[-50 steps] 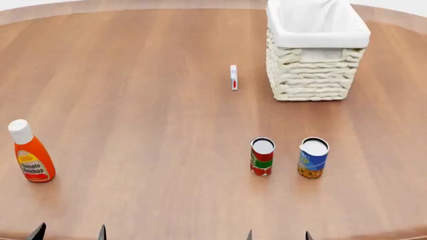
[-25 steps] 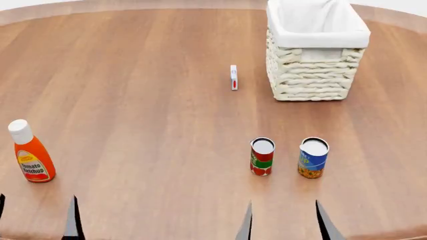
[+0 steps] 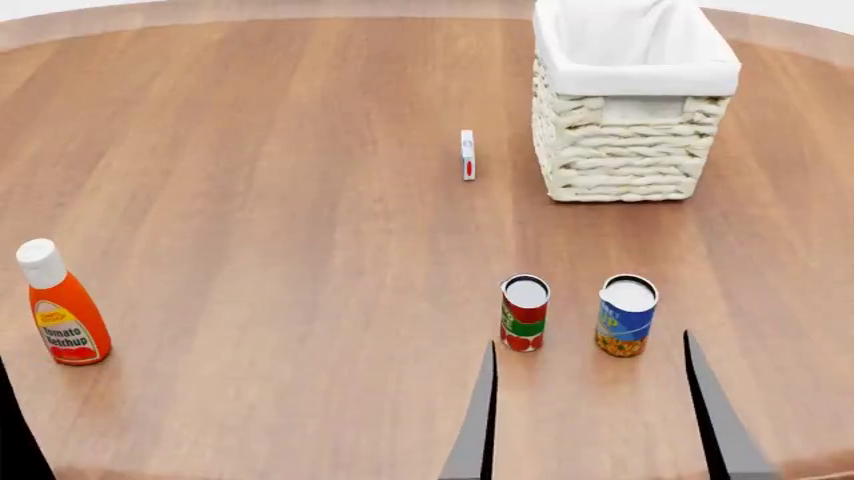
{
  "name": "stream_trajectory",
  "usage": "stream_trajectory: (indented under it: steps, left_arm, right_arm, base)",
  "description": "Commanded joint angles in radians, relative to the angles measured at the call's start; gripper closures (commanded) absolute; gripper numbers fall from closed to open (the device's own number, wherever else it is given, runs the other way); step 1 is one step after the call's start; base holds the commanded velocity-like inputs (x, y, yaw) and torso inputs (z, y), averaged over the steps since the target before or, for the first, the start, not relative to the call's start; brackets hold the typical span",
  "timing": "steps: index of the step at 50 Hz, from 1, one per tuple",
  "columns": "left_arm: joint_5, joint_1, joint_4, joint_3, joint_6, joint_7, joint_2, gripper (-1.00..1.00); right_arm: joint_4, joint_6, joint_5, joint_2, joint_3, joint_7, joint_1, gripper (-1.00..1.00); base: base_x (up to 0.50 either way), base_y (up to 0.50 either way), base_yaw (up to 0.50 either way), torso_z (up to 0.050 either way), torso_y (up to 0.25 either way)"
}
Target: Pick up the alphabet soup and the cream cheese box, and put them in the basket.
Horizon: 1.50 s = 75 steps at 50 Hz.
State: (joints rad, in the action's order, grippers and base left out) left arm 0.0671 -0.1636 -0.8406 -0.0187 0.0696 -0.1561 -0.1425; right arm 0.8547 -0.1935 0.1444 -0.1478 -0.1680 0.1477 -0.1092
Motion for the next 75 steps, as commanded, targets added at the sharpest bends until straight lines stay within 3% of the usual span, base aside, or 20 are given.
stream_trajectory:
  steps: [1,16,75]
  left_arm:
    - [0.002,-0.018,-0.066,0.002,-0.02,-0.019,-0.016,-1.0]
    - [-0.013,-0.017,-0.061,-0.017,-0.021,-0.035,-0.029,-1.0]
    - [-0.012,-0.033,-0.06,-0.038,-0.039,-0.09,-0.077,-1.0]
  right_arm:
    - [0.066,0.012,0.008,-0.017,-0.012,0.016,-0.015,-1.0]
    - [0.054,-0.01,-0.007,-0.031,-0.021,0.018,-0.011,-1.0]
    - [0.057,-0.005,-0.042,-0.071,-0.046,0.054,-0.015,-1.0]
  base:
    - [0.0,0.0,0.0,0.0,0.0]
    - [0.03,0.0,0.0,0.0,0.0]
    - [0.27,0.0,0.0,0.0,0.0]
